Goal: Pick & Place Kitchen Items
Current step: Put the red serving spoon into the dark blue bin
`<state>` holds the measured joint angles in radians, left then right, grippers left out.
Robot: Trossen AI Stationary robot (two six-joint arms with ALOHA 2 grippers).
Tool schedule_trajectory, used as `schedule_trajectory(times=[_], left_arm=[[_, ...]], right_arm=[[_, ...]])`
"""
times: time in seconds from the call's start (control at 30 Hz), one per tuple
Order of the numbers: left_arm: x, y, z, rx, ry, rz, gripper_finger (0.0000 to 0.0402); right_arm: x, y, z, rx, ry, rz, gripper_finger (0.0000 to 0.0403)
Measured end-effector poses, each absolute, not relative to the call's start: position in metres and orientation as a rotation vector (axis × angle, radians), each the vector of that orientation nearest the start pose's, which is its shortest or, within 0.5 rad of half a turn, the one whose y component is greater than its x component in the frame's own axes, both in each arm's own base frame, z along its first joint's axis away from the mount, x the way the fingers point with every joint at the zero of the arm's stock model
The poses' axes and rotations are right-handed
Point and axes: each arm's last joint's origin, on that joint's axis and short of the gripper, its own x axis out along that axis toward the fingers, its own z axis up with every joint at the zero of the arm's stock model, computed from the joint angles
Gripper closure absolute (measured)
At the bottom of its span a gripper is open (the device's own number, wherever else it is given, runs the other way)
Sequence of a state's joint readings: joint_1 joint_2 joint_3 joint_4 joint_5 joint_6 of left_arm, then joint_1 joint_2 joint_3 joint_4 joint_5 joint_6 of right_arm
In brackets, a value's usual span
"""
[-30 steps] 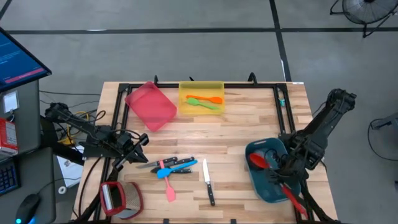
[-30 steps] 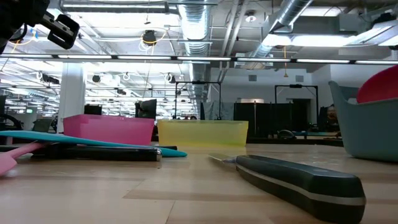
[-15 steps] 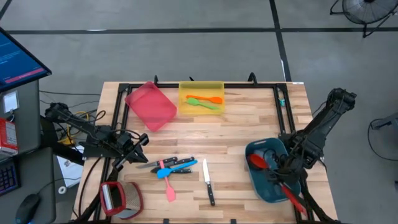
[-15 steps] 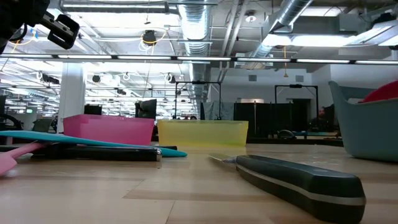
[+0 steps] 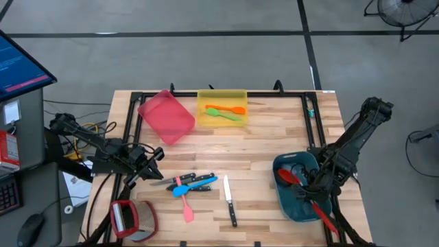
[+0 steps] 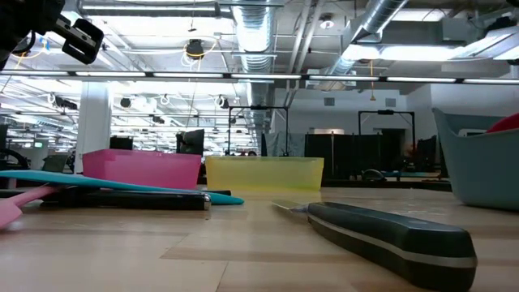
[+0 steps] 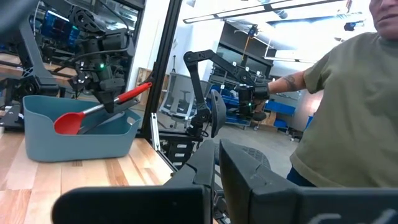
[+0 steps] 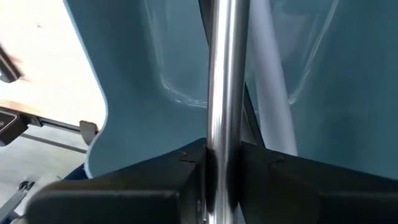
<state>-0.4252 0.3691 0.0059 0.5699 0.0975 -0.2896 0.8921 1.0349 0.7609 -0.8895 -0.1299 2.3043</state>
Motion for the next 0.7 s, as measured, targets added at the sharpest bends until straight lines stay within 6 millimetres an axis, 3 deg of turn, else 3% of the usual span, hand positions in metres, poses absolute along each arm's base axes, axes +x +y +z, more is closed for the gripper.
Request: schedule_trajectory(times=[0.7], left_arm=[[0.1069, -0.0515, 0.1876, -0.316, -0.129, -0.549, 0.0394]], right_arm=[[0.1059, 0.1374, 0.2325, 1.376, 1.425, -0.726, 0.0341]])
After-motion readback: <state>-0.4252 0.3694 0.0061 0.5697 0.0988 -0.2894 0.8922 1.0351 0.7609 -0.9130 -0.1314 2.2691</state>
